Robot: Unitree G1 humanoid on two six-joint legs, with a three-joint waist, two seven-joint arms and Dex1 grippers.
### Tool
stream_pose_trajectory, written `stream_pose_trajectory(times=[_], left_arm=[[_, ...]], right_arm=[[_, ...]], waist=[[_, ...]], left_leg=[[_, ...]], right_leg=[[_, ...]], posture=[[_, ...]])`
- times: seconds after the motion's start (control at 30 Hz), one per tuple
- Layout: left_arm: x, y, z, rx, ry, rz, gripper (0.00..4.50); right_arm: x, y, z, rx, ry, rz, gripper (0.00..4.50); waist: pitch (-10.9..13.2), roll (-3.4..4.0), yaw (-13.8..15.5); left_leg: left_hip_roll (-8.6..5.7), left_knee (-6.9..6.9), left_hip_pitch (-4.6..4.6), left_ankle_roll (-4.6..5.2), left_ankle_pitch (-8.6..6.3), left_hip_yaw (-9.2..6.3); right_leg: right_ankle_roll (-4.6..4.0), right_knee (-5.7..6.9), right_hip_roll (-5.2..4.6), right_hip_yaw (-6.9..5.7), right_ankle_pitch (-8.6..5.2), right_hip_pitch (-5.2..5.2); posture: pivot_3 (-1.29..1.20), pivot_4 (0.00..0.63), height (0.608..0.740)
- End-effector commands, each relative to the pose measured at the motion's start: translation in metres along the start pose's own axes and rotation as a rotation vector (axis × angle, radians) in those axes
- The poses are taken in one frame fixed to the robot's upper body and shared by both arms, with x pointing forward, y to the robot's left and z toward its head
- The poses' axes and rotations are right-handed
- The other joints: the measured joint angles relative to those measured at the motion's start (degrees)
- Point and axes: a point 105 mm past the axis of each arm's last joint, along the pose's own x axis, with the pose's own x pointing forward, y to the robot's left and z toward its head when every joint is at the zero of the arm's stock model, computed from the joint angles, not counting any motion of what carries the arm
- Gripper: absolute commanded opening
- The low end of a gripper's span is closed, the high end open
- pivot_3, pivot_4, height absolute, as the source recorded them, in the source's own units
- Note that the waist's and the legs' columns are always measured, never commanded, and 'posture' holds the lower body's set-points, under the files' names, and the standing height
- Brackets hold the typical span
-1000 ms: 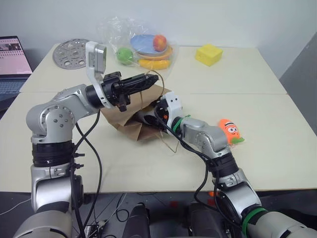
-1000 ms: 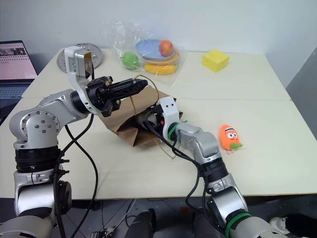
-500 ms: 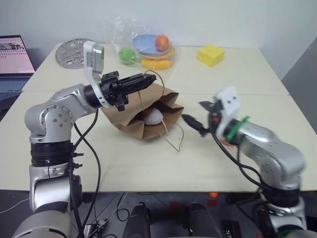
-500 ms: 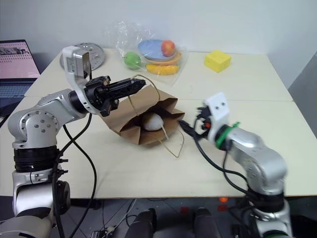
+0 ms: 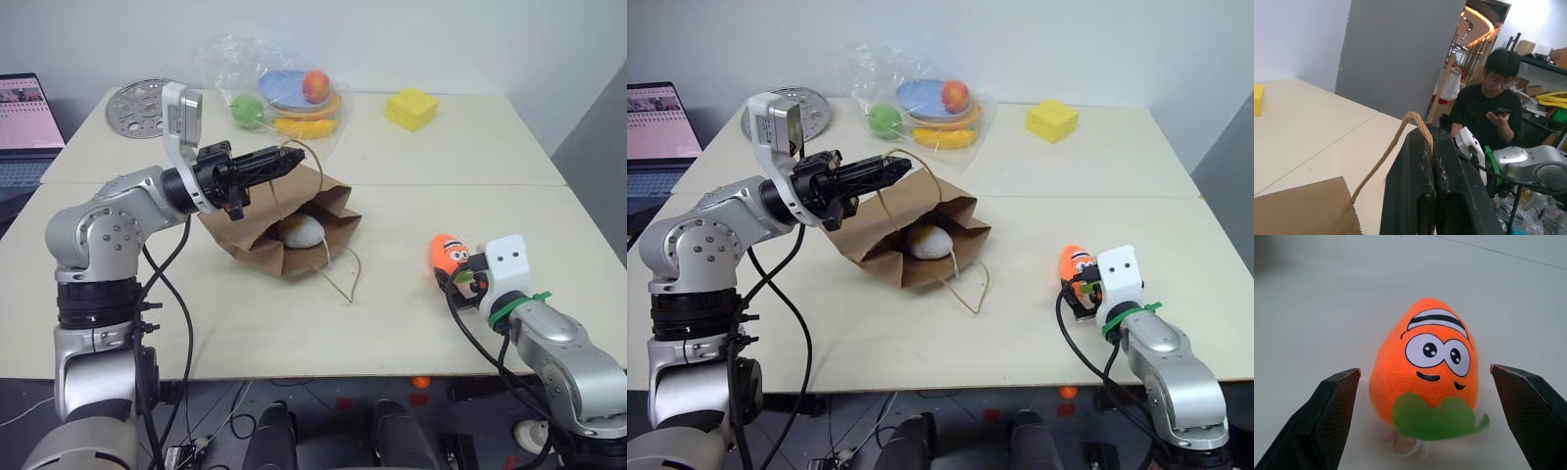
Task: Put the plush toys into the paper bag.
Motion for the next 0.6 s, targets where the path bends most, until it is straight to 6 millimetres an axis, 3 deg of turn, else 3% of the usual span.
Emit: stream_pose_trajectory(times=[0.03, 0.1, 0.3, 0.37, 0.43, 0.47, 0.6], left_arm=[[0.003, -0.005, 0.009, 0.035, -0.013, -0.023, 0.0], [0.003, -0.004, 0.009, 0.03, -0.014, -0.016, 0.0], [0.0, -0.001, 0.007, 0.035, -0.006, 0.016, 0.0], [0.0, 0.0, 0.008, 0.04, -0.01, 0.028, 0.0], [-0.001, 0.002, 0.01, 0.057, -0.012, 0.043, 0.0], [-0.001, -0.001, 0.01, 0.06, -0.006, 0.026, 0.0], [-0.001, -0.001, 0.01, 0.055, 0.0, 0.015, 0.0]], right_arm=[[0.002, 0.004, 0.012, -0.01, -0.068, 0.013, 4.31], [0.004, 0.007, 0.012, 0.017, -0.074, 0.029, 3.9], [0.002, -0.001, 0.006, -0.032, -0.066, 0.025, 1.66], [0.001, -0.002, 0.018, -0.039, -0.11, 0.049, 0.89], [-0.002, 0.013, 0.04, 0.017, -0.193, 0.196, 0.28], [-0.007, 0.024, 0.052, 0.031, -0.23, 0.292, 0.03], [-0.025, 0.062, 0.084, -0.01, -0.274, 0.598, 0.03]], waist=[[0.0, 0.0, 0.02], [0.0, 0.0, 0.01], [0.0, 0.0, 0.04], [0.0, 0.0, 0.06], [0.0, 0.0, -0.01], [0.0, 0.0, -0.13], [0.01, 0.01, -0.18]], left_leg=[[0.0, -0.01, 0.0, 0.0, 0.0, -0.01], [0.0, -0.02, 0.0, 0.0, 0.0, -0.05], [0.0, -0.02, 0.0, 0.0, 0.0, -0.04], [0.0, -0.01, 0.0, 0.0, 0.0, -0.04], [0.0, -0.01, 0.0, 0.0, 0.0, -0.03], [0.0, -0.01, 0.0, 0.0, 0.0, -0.03], [0.0, 0.0, 0.01, 0.0, 0.0, -0.04]], right_leg=[[0.0, 0.01, 0.0, -0.01, 0.0, 0.0], [0.0, 0.02, 0.01, -0.03, 0.0, 0.0], [0.0, 0.02, 0.0, -0.02, 0.0, 0.0], [0.0, 0.03, 0.0, -0.02, 0.0, 0.0], [0.0, 0.03, 0.0, -0.02, 0.0, 0.0], [0.0, 0.03, 0.0, -0.01, 0.0, 0.0], [0.0, 0.1, 0.01, -0.02, 0.01, 0.0]], posture=[[0.0, 0.15, 0.74], [0.0, 0.15, 0.74], [0.0, 0.15, 0.74], [0.0, 0.15, 0.74], [0.0, 0.15, 0.74], [0.0, 0.15, 0.74], [0.0, 0.15, 0.74]])
